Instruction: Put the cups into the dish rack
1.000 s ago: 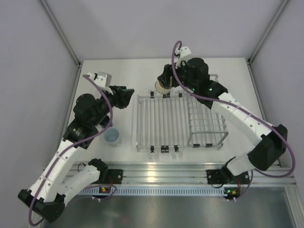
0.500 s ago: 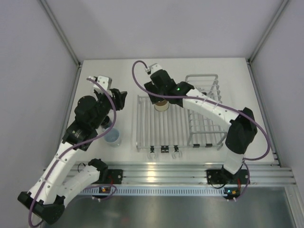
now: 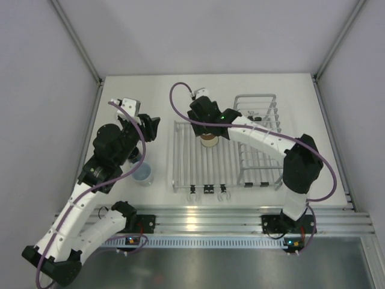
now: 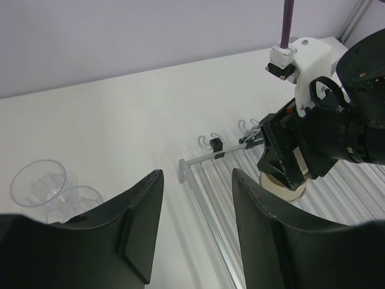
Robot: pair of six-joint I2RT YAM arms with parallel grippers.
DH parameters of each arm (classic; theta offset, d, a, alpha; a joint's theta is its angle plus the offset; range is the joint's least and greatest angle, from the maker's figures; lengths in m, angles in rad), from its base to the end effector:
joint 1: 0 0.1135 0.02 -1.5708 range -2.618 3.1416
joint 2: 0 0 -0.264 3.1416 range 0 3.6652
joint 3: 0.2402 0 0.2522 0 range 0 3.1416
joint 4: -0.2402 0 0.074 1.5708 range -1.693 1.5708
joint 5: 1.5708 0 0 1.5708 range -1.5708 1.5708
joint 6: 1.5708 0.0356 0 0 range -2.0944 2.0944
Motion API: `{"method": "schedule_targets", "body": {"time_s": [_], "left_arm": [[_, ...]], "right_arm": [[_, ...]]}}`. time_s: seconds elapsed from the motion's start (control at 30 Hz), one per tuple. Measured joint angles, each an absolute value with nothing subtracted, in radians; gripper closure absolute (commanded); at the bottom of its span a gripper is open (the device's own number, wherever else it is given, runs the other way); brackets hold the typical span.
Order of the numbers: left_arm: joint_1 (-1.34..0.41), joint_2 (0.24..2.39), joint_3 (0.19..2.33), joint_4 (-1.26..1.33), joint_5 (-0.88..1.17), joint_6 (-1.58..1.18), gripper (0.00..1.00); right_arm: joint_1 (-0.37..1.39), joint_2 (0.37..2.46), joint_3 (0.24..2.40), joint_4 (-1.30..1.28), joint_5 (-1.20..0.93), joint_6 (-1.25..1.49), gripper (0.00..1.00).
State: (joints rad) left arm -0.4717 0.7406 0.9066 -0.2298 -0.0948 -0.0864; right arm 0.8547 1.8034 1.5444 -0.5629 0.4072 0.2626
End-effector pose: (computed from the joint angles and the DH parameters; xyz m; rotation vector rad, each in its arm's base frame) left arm 0.1494 -0.0725 0.3843 0.2430 1.6277 -0.3499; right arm 0.2769 0.2968 0.2875 -0.4929 2.2564 0.0765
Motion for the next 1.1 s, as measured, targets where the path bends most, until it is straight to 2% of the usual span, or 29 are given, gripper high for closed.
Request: {"method": "schedule_targets", "body": {"time_s": [1.1], "left_arm": [[-0.472,0.736,0.894,-0.233,-0.090,-0.083,0.43]], "right_arm": [[0.763,1.844,1.420,-0.331,0.462,0.334,1.00]]}}
